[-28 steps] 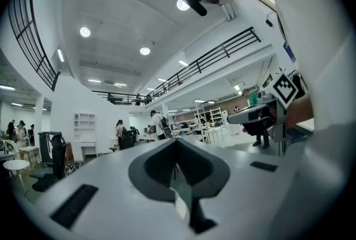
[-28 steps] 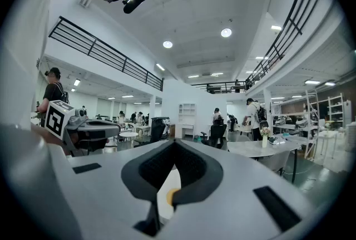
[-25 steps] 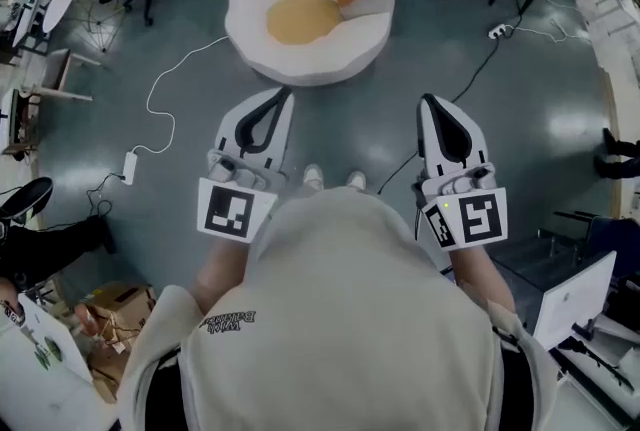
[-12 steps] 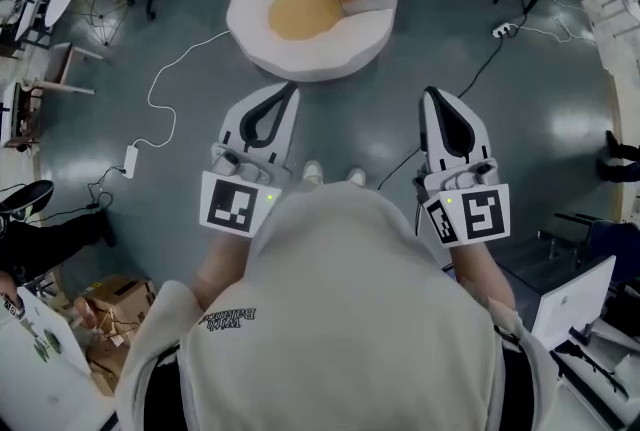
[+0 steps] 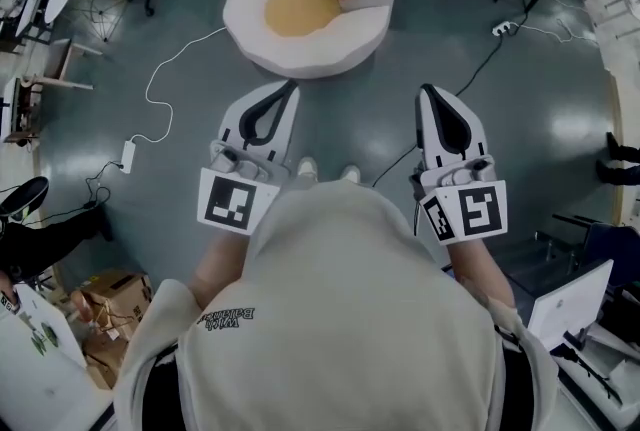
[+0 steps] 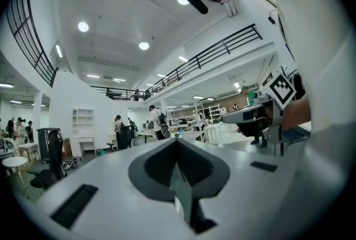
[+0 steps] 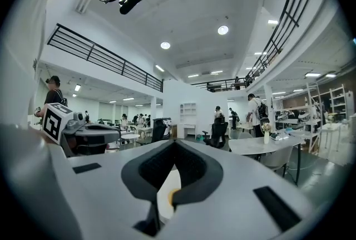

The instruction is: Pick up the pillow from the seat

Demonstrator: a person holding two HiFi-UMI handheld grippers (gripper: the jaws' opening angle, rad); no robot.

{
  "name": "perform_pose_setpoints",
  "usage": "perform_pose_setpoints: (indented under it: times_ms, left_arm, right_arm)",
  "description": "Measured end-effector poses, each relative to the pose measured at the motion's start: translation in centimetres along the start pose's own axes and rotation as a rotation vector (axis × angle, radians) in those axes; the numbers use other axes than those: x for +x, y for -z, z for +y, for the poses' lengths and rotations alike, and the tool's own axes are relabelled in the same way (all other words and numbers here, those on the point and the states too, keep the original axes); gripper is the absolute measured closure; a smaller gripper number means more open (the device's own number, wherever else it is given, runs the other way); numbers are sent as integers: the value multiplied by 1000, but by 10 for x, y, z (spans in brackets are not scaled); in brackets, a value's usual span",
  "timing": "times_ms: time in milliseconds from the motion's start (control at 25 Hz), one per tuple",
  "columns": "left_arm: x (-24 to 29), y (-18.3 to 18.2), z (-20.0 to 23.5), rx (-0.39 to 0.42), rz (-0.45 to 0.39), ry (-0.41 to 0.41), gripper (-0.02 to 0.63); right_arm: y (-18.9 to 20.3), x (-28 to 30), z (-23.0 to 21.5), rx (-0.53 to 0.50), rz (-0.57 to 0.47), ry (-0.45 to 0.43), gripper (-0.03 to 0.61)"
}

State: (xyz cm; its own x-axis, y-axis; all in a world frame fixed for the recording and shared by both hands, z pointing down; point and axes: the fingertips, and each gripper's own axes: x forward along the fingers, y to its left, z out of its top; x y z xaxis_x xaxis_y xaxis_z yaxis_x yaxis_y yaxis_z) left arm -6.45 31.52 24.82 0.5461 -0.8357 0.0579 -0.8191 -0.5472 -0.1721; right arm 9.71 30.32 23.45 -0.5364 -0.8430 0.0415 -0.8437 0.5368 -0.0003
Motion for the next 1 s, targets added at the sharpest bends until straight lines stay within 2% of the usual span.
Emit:
perform_pose_setpoints:
  times_ms: [400, 600, 1000]
  left_arm:
    - [12, 0, -29, -27, 11, -29, 604]
    - [22, -4, -43, -14, 7, -18, 604]
    - [52, 6, -45, -19, -15, -11, 604]
  right_arm:
    - [6, -12, -32, 19, -21, -20, 569]
    - [10, -18, -43, 30, -25, -15, 569]
    - [22, -11, -73, 16, -20, 9, 569]
